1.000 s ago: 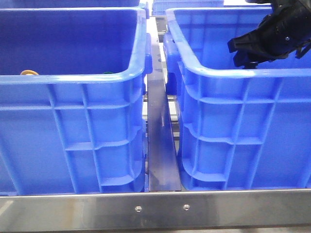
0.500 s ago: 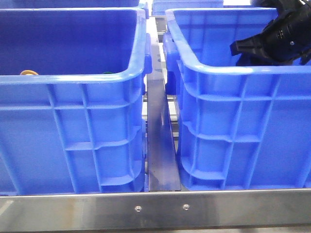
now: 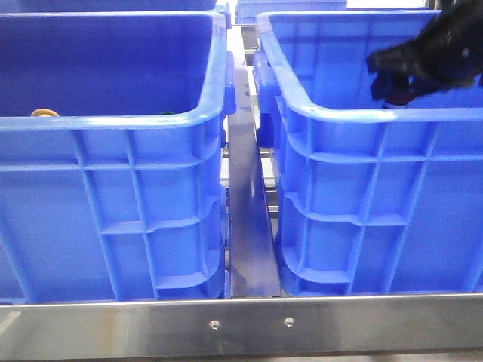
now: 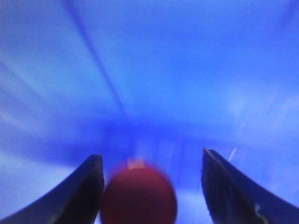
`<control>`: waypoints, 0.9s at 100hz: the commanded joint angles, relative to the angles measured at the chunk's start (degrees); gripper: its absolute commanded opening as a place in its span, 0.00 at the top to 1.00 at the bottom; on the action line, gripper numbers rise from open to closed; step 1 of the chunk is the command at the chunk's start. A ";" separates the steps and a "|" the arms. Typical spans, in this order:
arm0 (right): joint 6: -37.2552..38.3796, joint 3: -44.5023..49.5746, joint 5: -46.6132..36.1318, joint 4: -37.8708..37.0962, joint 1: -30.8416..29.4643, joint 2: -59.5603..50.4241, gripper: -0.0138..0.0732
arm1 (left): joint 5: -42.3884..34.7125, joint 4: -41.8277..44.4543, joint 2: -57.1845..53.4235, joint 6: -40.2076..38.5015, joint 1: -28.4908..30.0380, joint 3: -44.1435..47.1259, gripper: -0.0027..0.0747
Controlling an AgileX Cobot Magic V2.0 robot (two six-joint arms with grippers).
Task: Pick red and yellow buttons and place in box
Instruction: 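Carry the red button with the right gripper into the empty bin and release, then raise the right gripper out of the bin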
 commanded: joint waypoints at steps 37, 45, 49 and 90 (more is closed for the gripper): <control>-0.55 10.84 -4.89 2.14 -0.33 -26.71 0.29 | -4.11 -0.12 -0.03 -0.46 0.02 -1.51 0.99; -0.55 14.22 -5.76 2.56 -0.33 -32.20 0.29 | -4.11 -0.12 -0.03 -0.46 0.02 -1.51 0.99; -0.55 15.84 -6.17 3.07 -0.33 -34.96 0.29 | -4.11 -0.12 -0.03 -0.46 0.02 -1.51 0.99; -0.55 30.02 -7.00 5.47 -0.33 -56.43 0.41 | -4.11 -0.12 -0.03 -0.46 0.02 -1.51 0.99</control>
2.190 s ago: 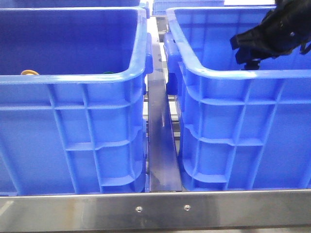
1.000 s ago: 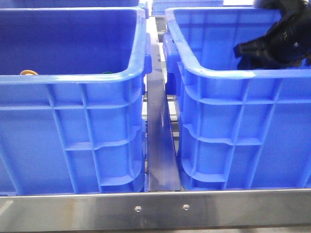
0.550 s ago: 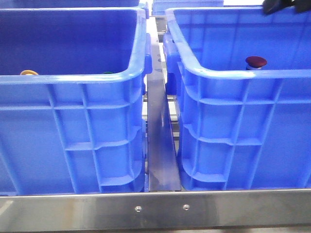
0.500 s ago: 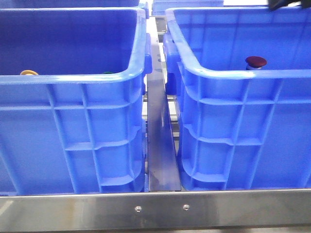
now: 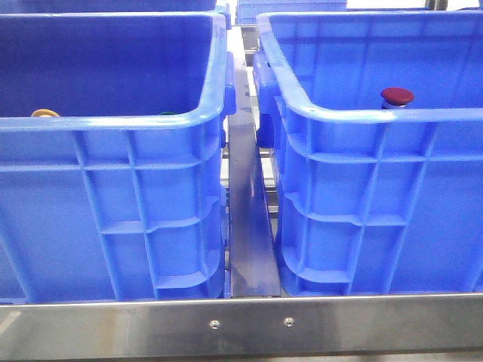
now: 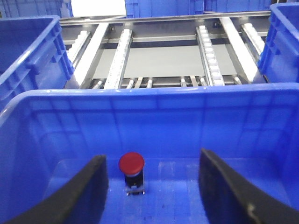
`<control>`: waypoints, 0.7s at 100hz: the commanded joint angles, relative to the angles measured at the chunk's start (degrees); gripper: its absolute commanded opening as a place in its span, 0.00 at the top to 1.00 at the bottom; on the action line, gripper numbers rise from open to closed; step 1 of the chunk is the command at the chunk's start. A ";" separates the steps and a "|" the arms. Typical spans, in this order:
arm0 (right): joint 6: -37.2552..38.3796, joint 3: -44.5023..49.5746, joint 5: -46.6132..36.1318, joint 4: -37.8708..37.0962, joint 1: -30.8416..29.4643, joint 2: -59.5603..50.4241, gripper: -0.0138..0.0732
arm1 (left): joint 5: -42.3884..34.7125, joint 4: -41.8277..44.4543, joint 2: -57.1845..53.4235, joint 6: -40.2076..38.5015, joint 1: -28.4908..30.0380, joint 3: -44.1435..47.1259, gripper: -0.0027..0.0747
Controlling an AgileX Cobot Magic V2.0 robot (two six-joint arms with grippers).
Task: Pick red and yellow buttons and place in box
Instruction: 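Raise the right gripper out of the bin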
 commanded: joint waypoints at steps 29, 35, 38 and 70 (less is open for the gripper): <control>-0.55 3.48 1.15 0.23 -0.33 -10.10 0.77 | -4.11 0.19 -0.03 -0.46 0.02 -1.51 0.99; -0.55 3.48 1.15 0.23 -0.33 -10.10 0.85 | -4.11 0.19 -0.03 -0.46 0.02 -1.51 0.99; -0.55 3.48 1.15 0.31 -0.33 -10.10 0.90 | -4.11 0.19 -0.03 -0.46 0.02 -1.51 0.99; -0.55 3.48 3.64 0.40 -0.33 -10.10 0.92 | -4.11 -1.07 0.07 -0.21 0.02 -1.51 0.69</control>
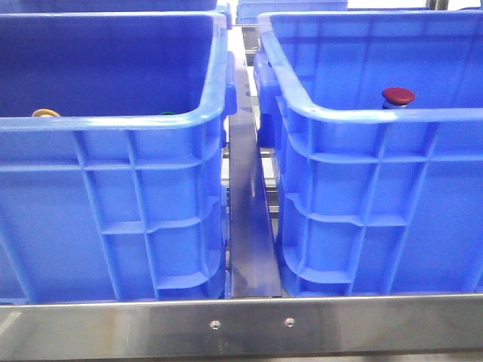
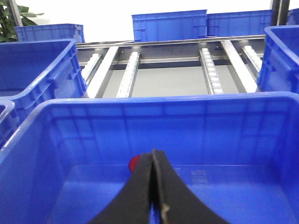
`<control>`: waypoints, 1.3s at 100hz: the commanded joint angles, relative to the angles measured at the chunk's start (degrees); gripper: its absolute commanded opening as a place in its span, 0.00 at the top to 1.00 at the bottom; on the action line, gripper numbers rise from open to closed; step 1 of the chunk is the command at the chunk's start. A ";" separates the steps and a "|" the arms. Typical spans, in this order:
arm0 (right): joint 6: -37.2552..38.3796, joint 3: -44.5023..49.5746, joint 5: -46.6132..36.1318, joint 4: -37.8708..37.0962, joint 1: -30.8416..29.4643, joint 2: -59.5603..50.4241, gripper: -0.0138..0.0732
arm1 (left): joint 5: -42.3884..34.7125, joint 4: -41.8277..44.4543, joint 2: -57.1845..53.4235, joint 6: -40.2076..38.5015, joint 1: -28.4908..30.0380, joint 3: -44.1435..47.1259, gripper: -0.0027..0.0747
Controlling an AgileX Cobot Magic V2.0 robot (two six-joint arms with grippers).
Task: Pick red and yellow buttons and place in box
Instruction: 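Raise the right gripper out of the bin, then lower the left gripper into the button bin and grasp a yellow-capped button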
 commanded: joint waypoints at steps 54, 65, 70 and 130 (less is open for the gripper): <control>-0.56 -1.71 2.66 0.03 -0.33 -0.15 0.92 | -4.11 -5.72 18.77 4.98 0.02 -7.46 0.27; -0.56 -1.71 2.66 0.03 -0.33 -0.15 0.92 | -3.86 -6.29 24.93 6.58 0.02 -10.73 0.27; -0.56 -1.71 2.66 0.03 -0.33 -0.15 0.92 | -3.18 -6.86 28.08 6.72 -0.09 -12.12 0.27; -0.56 -1.71 2.60 0.03 -0.33 -0.15 0.92 | -1.88 -6.71 51.50 9.31 -2.66 -20.72 0.27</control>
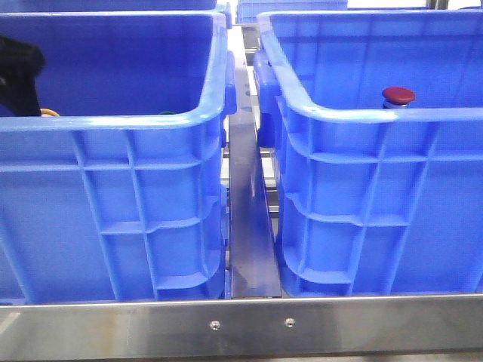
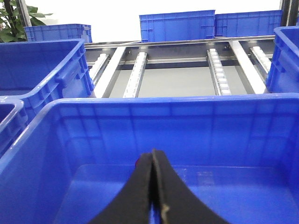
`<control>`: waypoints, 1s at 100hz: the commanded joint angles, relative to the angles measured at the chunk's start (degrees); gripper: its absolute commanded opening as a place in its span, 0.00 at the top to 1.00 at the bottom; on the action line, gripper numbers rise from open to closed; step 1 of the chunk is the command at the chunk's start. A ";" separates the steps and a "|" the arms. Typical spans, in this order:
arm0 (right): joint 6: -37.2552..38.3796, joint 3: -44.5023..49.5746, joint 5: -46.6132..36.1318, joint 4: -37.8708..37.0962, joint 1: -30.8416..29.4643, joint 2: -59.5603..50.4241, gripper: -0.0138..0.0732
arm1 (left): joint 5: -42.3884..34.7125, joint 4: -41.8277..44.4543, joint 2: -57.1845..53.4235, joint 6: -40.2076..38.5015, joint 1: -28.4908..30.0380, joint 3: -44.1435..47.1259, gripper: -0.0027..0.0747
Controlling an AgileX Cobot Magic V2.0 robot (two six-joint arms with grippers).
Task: Pick red and yellow buttons and place in box
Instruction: 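Lower the left gripper into the button bin and grasp a yellow-capped button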
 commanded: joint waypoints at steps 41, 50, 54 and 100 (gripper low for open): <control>-0.45 -1.71 1.30 -0.07 -0.33 -0.10 0.92 | -6.72 -0.10 2.12 0.06 -0.41 -2.01 0.27; -0.45 -1.71 1.30 -0.07 -0.33 -0.03 0.92 | -7.00 -0.18 2.93 0.06 -0.41 -2.01 0.27; -0.45 -1.71 1.30 -0.07 -0.33 -0.03 0.92 | -7.13 -0.32 3.20 0.06 -0.41 -2.01 0.27; -0.45 -1.71 1.30 -0.07 -0.33 -0.03 0.92 | -7.73 -0.32 5.00 0.06 -0.41 -2.01 0.40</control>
